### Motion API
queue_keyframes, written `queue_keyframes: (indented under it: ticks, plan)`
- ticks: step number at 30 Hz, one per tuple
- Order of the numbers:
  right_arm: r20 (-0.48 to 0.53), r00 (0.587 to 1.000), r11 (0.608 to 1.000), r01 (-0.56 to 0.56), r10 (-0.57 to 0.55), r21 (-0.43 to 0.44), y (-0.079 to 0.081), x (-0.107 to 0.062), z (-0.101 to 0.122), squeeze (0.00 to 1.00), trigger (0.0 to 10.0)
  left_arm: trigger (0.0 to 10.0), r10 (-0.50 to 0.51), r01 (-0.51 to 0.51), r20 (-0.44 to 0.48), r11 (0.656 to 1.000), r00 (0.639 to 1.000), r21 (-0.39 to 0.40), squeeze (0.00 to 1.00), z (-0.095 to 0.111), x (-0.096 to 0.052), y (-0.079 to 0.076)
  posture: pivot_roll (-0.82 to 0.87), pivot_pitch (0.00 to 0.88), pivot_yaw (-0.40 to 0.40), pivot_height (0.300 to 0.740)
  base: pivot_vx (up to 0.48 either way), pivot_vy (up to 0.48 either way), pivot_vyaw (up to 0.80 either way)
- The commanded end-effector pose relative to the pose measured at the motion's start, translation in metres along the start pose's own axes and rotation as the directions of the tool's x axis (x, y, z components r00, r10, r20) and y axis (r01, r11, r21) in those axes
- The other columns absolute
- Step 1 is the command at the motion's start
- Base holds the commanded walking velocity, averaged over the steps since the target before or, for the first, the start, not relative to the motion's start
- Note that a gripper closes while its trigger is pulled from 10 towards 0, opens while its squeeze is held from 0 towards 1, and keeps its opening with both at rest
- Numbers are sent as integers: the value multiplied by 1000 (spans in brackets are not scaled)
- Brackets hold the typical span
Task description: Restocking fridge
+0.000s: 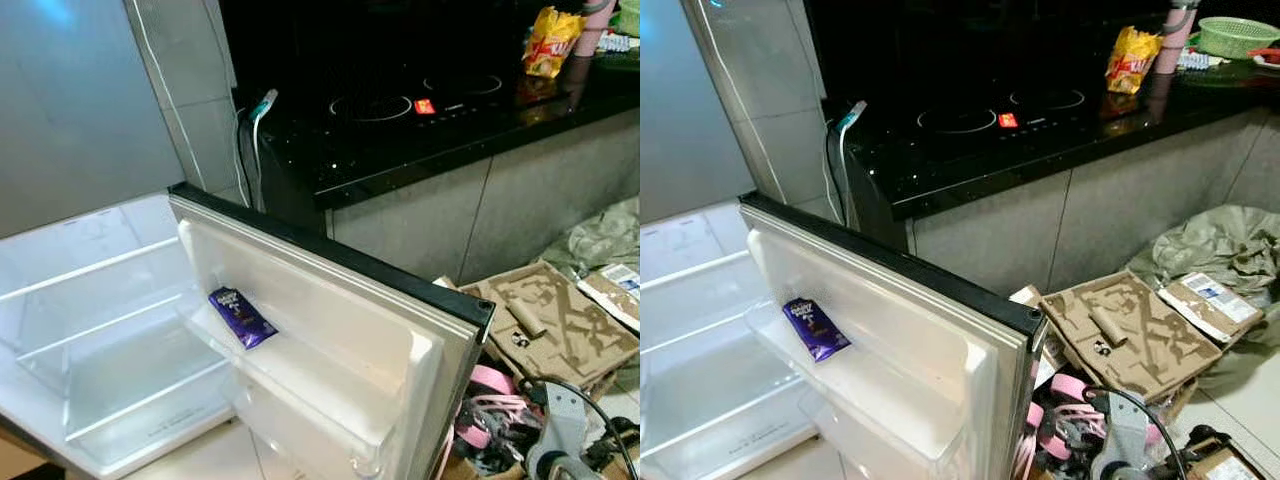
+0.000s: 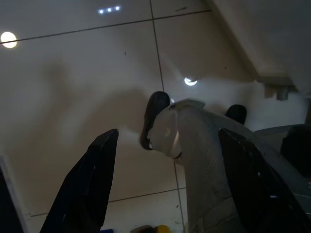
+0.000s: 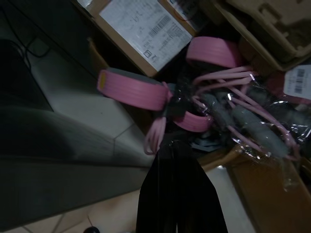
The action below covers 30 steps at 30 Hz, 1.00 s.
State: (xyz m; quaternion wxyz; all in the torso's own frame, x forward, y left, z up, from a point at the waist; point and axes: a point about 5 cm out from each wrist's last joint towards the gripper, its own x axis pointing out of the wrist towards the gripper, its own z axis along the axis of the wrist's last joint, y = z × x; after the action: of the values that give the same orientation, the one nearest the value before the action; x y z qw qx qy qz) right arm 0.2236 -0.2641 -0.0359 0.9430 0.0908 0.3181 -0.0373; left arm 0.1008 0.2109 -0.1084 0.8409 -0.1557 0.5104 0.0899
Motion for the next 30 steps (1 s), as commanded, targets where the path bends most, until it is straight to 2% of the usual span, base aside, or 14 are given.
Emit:
queue_keyframes:
  ticks: [1,8,14,17,22,30]
  plan:
    - [5,1000,1000,-28,28,4,7,2,0,0,10000,10000,19,-19,-20,1000,1000,3,0,-2,-1,5,-91,0,33,740,0,0,0]
    - [-51,998,1000,-20,20,5,7,-2,-16,0,10000,10000,18,-17,-27,1000,999,18,0,-3,-1,4,-91,0,33,740,-361,0,0]
    - [-133,991,1000,8,-6,17,2,-12,-41,0,10000,10000,18,-17,-31,1000,999,22,0,-3,-1,3,-91,0,33,740,-428,0,0]
    - [-220,975,1000,28,-25,13,-1,-23,-66,0,10000,10000,18,-17,-33,999,999,27,0,-4,-1,3,-91,0,33,740,-430,0,0]
    - [-287,958,999,33,-28,13,0,-33,-87,0,10000,10000,19,-18,-34,999,999,28,0,-4,-1,3,-91,0,33,740,-427,0,0]
    - [-318,948,999,36,-30,11,-1,-39,-97,0,10000,10000,25,-25,-10,999,1000,48,0,-1,-2,6,-91,0,33,740,-39,0,0]
